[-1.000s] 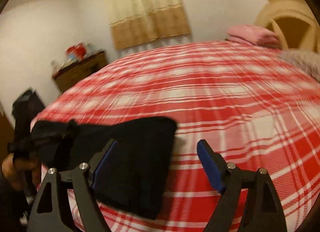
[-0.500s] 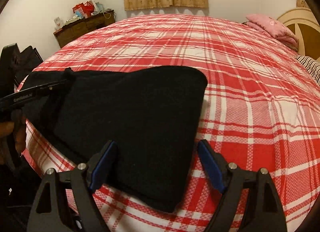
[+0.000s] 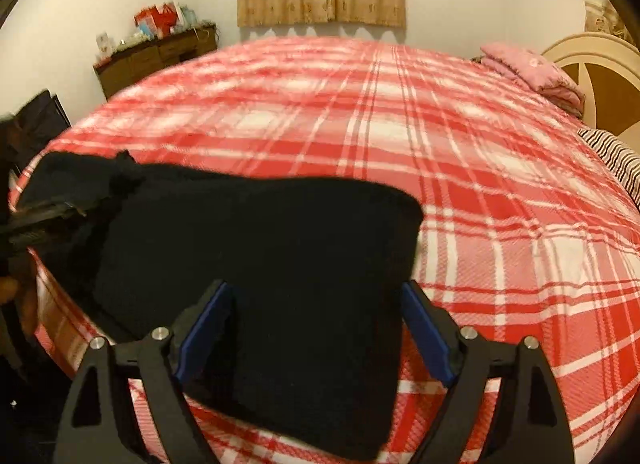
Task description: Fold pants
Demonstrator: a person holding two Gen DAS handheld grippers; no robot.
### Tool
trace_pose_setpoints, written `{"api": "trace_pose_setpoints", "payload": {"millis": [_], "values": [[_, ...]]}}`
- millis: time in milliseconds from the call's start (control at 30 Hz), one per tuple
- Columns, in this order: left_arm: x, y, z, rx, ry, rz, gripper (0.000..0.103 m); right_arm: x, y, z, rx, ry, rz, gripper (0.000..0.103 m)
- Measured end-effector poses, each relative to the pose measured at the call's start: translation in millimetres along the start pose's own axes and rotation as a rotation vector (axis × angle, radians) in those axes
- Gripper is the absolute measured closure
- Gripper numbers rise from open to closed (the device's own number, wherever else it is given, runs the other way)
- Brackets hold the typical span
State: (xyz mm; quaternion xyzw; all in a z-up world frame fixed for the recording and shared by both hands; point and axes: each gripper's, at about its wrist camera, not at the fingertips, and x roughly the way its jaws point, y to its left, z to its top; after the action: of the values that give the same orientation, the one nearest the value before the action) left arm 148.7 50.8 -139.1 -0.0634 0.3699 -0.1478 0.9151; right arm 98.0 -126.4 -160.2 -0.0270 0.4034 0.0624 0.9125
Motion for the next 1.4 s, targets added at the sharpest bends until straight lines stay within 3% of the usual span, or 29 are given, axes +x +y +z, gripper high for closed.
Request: {"api": "trace_pose_setpoints", "payload": {"millis": [100,267,400,633,867,1033,1167,1400], "values": [[-11.3,6.7,3.0,0.015,-0.028,0.048,0.036,8.5,-2.7,-3.0,0.012,0.017,-0.004,0.006],[-27.0,30.7,10.6,0.019,-0.047,0.102,0.03,8.2,-4.9,-3.4,0.022,0.019,0.005,0.005],[-40.4,68.5,19.7,-0.038,-0.044,0.13,0.023,8.1,-4.5,-3.5,0.02,0.018,0.004,0.005],[-72.5,127.8,24.1,-0.059,-0.065,0.27,0.018,4.8,-6.3,-3.4,0.024,0.015,0.003,0.005],[-93.5,194.9,20.1,-0.085,-0.066,0.404,0.017,-25.9,-9.8,3.6,0.06,-0.104,-0.043,0.005],[-80.9,220.5,15.0,-0.105,-0.043,0.39,0.017,-33.3,2.2,4.3,0.045,-0.151,-0.015,0.005],[-65.8,231.5,13.9,-0.121,-0.024,0.321,0.017,-26.1,7.5,3.0,0.032,-0.136,-0.001,0.005],[-58.0,238.6,18.7,-0.091,-0.011,0.288,0.017,-23.1,13.8,-2.9,0.023,-0.129,0.003,0.005]]}}
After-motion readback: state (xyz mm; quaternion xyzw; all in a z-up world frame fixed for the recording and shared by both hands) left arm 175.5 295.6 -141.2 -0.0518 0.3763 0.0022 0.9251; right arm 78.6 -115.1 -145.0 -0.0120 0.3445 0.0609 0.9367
